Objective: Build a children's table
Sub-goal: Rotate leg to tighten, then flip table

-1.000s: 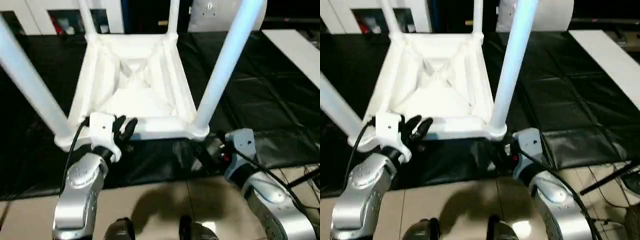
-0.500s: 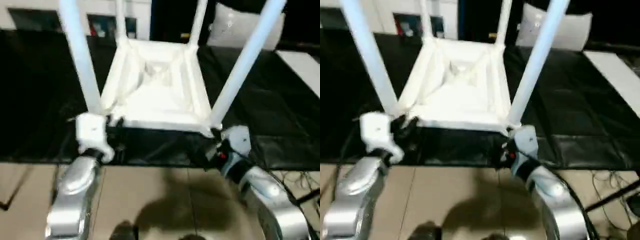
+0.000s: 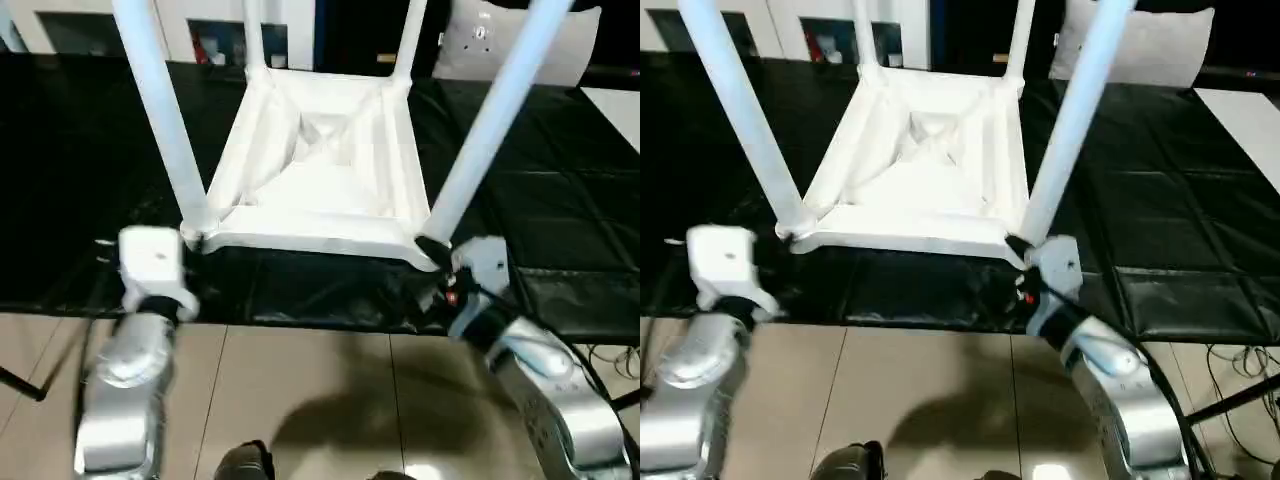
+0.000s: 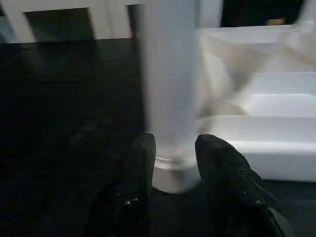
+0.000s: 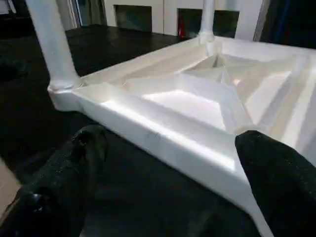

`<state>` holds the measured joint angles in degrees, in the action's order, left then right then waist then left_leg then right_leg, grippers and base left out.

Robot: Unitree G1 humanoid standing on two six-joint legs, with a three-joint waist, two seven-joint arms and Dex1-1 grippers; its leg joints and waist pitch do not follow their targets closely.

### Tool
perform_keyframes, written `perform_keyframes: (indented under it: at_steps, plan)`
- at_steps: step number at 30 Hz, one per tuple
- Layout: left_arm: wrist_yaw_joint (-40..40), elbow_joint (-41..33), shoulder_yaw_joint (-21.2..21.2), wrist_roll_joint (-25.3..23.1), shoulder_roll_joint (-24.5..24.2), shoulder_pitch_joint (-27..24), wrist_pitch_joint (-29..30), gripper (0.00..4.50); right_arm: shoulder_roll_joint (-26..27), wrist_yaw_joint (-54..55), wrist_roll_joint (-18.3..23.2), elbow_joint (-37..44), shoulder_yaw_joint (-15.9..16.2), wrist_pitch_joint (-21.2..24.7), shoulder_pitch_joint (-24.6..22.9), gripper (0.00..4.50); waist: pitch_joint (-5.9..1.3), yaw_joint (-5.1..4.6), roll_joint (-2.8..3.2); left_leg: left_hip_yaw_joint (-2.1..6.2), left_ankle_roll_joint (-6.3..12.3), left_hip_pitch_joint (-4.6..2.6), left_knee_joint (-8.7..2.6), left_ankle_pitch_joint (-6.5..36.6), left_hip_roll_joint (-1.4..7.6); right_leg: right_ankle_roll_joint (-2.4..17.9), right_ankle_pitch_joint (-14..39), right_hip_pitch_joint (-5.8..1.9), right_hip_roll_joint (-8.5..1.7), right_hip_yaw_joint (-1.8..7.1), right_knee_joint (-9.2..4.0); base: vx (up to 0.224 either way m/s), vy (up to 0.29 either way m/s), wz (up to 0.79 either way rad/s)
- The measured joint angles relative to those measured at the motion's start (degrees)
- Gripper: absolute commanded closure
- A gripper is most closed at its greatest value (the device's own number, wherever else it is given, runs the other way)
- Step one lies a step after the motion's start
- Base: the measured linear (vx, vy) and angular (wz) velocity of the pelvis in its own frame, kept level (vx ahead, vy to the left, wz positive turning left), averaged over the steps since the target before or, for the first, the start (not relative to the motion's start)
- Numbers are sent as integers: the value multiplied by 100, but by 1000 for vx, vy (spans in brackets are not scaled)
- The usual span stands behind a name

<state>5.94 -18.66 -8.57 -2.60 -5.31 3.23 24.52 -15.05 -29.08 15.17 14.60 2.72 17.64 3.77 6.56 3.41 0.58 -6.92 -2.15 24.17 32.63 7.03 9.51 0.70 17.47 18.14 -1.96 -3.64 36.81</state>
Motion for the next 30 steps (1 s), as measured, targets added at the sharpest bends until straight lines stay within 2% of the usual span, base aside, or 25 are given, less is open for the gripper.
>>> perform_keyframes:
  at_steps: [5, 8, 11, 16, 21, 26, 30]
  plan:
    - [342, 453, -28, 160, -372, 220, -36, 279, -111, -26, -16, -394, -33, -4, 420, 0, -1, 23, 1, -35, 97, 29, 17, 7, -33, -36, -20, 7, -52, 1, -26, 8, 11, 0]
    - [916, 796, -37, 346, -857, 337, -194, 279, -200, -3, -36, -916, -243, -41, 825, 0, 0, 19, 1, -44, 103, 32, 17, 2, -37, -58, -34, 15, -58, 7, -23, 0, 0, 0]
    - [1244, 929, -136, 471, -1058, 333, -337, 279, -354, -25, -62, -1052, -355, -156, 930, 0, 0, 35, 1, -54, 92, 29, 16, 7, -35, -61, -37, 13, -63, 7, -22, 0, 0, 0]
    - [1761, 1074, -201, 745, -1287, 336, -496, 241, -486, -129, -115, -1196, -407, -254, 933, 0, 2, 46, -4, -111, 102, 27, 9, 2, -32, -63, -38, 28, -90, 15, -7, 0, 0, 0]
    - [2094, 1372, -217, 941, -1473, 488, -581, 201, -566, -130, -186, -1464, -450, -481, 1025, 0, 1, 77, -23, -180, 134, 48, 4, -19, -37, -92, -54, 82, -113, 52, 15, 0, 0, 0]
    - [2562, 2045, -188, 1069, -1804, 874, -856, 164, -727, -28, -260, -1751, -538, -642, 1100, 0, 2, 176, -37, -226, 137, 46, 4, -20, -37, -112, -72, 98, -124, 88, 16, 0, 0, 0]
    - [2770, 2309, -187, 1098, -1915, 1043, -982, 131, -803, -9, -325, -1795, -627, -667, 1100, 0, 1, 187, -49, -281, 162, 47, 3, -23, -37, -120, -77, 113, -139, 120, 14, 0, 0, 0]
